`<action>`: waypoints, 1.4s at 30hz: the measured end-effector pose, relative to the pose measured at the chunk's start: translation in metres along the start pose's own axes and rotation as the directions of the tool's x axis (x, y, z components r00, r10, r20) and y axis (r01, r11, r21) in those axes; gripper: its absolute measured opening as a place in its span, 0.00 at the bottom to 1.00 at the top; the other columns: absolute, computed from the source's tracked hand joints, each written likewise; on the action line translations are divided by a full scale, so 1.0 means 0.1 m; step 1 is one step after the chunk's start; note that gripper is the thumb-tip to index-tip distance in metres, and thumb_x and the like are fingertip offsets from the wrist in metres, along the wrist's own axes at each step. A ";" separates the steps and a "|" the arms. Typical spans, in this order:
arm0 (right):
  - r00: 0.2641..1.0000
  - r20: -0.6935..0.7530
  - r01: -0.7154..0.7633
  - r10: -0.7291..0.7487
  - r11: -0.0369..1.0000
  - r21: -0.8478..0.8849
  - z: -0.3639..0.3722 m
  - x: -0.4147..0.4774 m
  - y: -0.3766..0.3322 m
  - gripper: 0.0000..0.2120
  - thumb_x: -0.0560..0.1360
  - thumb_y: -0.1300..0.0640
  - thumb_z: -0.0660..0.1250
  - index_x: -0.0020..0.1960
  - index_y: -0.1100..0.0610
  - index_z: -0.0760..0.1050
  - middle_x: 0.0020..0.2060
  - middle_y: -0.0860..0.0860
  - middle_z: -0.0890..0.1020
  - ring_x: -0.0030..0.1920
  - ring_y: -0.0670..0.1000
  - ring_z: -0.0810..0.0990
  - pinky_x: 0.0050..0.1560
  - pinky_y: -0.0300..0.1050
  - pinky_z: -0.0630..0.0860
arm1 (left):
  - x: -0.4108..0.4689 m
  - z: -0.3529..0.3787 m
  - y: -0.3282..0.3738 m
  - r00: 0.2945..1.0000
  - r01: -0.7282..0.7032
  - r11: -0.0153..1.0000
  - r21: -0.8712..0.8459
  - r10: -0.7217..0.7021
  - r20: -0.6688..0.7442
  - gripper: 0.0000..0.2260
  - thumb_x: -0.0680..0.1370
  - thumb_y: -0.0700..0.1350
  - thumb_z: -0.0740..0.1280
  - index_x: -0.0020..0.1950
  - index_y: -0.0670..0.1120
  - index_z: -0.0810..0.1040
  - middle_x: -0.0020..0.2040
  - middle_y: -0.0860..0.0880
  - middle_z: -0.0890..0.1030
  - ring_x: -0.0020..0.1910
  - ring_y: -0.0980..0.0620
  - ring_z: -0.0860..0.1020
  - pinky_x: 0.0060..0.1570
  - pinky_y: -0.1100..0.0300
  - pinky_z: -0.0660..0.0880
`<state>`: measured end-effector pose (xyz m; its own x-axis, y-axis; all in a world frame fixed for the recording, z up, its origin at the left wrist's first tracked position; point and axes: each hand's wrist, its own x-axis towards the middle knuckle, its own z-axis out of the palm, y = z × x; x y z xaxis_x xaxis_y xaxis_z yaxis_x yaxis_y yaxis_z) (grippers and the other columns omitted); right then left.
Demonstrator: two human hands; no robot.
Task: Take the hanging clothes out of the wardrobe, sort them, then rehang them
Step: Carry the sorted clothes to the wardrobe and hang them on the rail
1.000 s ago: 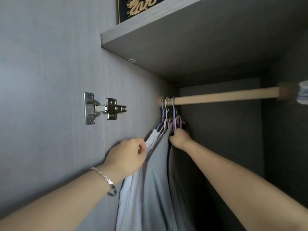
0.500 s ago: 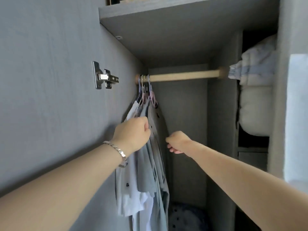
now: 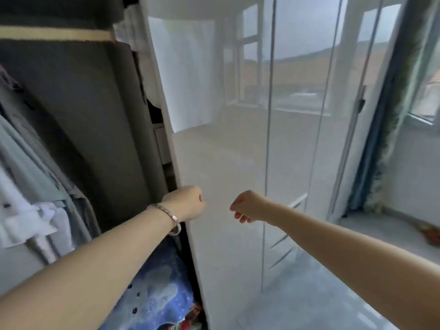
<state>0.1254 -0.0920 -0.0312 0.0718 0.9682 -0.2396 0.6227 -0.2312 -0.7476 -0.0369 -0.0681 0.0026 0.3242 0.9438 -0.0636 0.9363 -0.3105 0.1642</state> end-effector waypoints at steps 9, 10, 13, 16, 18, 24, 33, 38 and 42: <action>0.826 -0.313 -0.409 0.469 0.880 0.241 -0.67 -1.88 2.82 0.12 0.77 0.62 0.58 0.53 0.64 0.79 0.31 0.49 0.77 0.28 0.45 0.73 0.22 0.28 0.68 | -0.50 1.73 2.72 0.818 -0.485 0.869 -0.098 0.491 0.300 0.07 0.75 0.43 0.58 0.37 0.48 0.72 0.45 0.45 0.81 0.50 0.44 0.79 0.46 0.59 0.73; 0.791 -0.315 -0.451 0.524 0.849 0.276 -0.68 -2.11 3.09 0.12 0.77 0.62 0.58 0.53 0.63 0.79 0.30 0.48 0.76 0.28 0.44 0.73 0.20 0.27 0.66 | -0.60 1.93 2.96 0.787 -0.526 0.845 -0.098 0.527 0.322 0.07 0.75 0.43 0.59 0.38 0.49 0.73 0.48 0.45 0.82 0.51 0.44 0.79 0.46 0.59 0.73; 0.667 -0.307 -0.569 0.679 0.730 0.378 -0.71 -3.04 3.99 0.12 0.76 0.63 0.57 0.51 0.62 0.80 0.33 0.51 0.78 0.27 0.45 0.73 0.21 0.28 0.67 | -1.12 2.53 3.87 0.652 -0.659 0.744 -0.107 0.637 0.411 0.08 0.75 0.42 0.59 0.43 0.46 0.77 0.51 0.44 0.82 0.53 0.44 0.79 0.44 0.61 0.70; 0.510 -0.285 -0.657 0.811 0.582 0.479 -0.64 -4.00 4.77 0.11 0.74 0.64 0.58 0.38 0.59 0.77 0.36 0.56 0.79 0.28 0.48 0.74 0.21 0.30 0.67 | -1.72 2.99 4.66 0.507 -0.780 0.615 -0.114 0.728 0.461 0.08 0.76 0.42 0.58 0.46 0.46 0.77 0.54 0.45 0.81 0.53 0.44 0.78 0.44 0.61 0.68; 0.401 -0.251 -0.684 0.881 0.470 0.558 -0.56 -4.56 5.13 0.10 0.74 0.64 0.58 0.41 0.61 0.78 0.35 0.56 0.79 0.31 0.51 0.75 0.25 0.35 0.68 | -2.08 3.25 5.08 0.427 -0.839 0.531 -0.118 0.777 0.463 0.09 0.77 0.43 0.58 0.49 0.47 0.78 0.55 0.45 0.80 0.55 0.44 0.77 0.46 0.59 0.69; 0.073 -0.083 -0.601 0.994 0.110 0.792 -0.19 -5.74 5.78 0.10 0.76 0.61 0.57 0.37 0.57 0.69 0.36 0.58 0.77 0.33 0.54 0.74 0.30 0.39 0.64 | -2.93 3.90 5.85 0.146 -0.944 0.285 -0.166 0.813 0.564 0.10 0.77 0.43 0.57 0.50 0.48 0.78 0.49 0.49 0.79 0.45 0.48 0.75 0.42 0.60 0.68; -0.364 0.074 -0.295 0.928 -0.190 0.936 0.33 -6.44 6.20 0.08 0.75 0.61 0.57 0.38 0.57 0.69 0.37 0.54 0.74 0.39 0.53 0.73 0.36 0.41 0.67 | -3.38 4.66 6.68 -0.210 -0.965 -0.046 -0.257 0.721 0.660 0.12 0.79 0.43 0.55 0.50 0.45 0.77 0.47 0.48 0.81 0.43 0.49 0.76 0.35 0.60 0.69; -0.460 0.184 -0.103 0.869 -0.257 0.961 0.57 -6.43 6.49 0.10 0.75 0.60 0.56 0.35 0.57 0.67 0.37 0.58 0.75 0.39 0.55 0.75 0.39 0.43 0.66 | -3.43 5.02 7.17 -0.279 -0.960 -0.172 -0.220 0.643 0.713 0.09 0.78 0.41 0.54 0.45 0.46 0.73 0.42 0.49 0.76 0.39 0.50 0.74 0.30 0.62 0.66; -0.481 0.240 -0.050 0.843 -0.300 0.953 0.73 -6.57 6.88 0.11 0.78 0.58 0.57 0.39 0.60 0.72 0.37 0.53 0.75 0.41 0.54 0.74 0.40 0.42 0.67 | -3.56 5.42 7.56 -0.302 -0.953 -0.227 -0.203 0.628 0.717 0.13 0.79 0.41 0.52 0.48 0.44 0.76 0.43 0.49 0.77 0.41 0.49 0.74 0.36 0.60 0.69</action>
<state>0.4495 -0.8941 -0.4335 0.3033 -0.6834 -0.6640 -0.9326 -0.0700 -0.3541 0.6290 -0.7004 -0.3836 0.5870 -0.5613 -0.5834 -0.5485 -0.8058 0.2233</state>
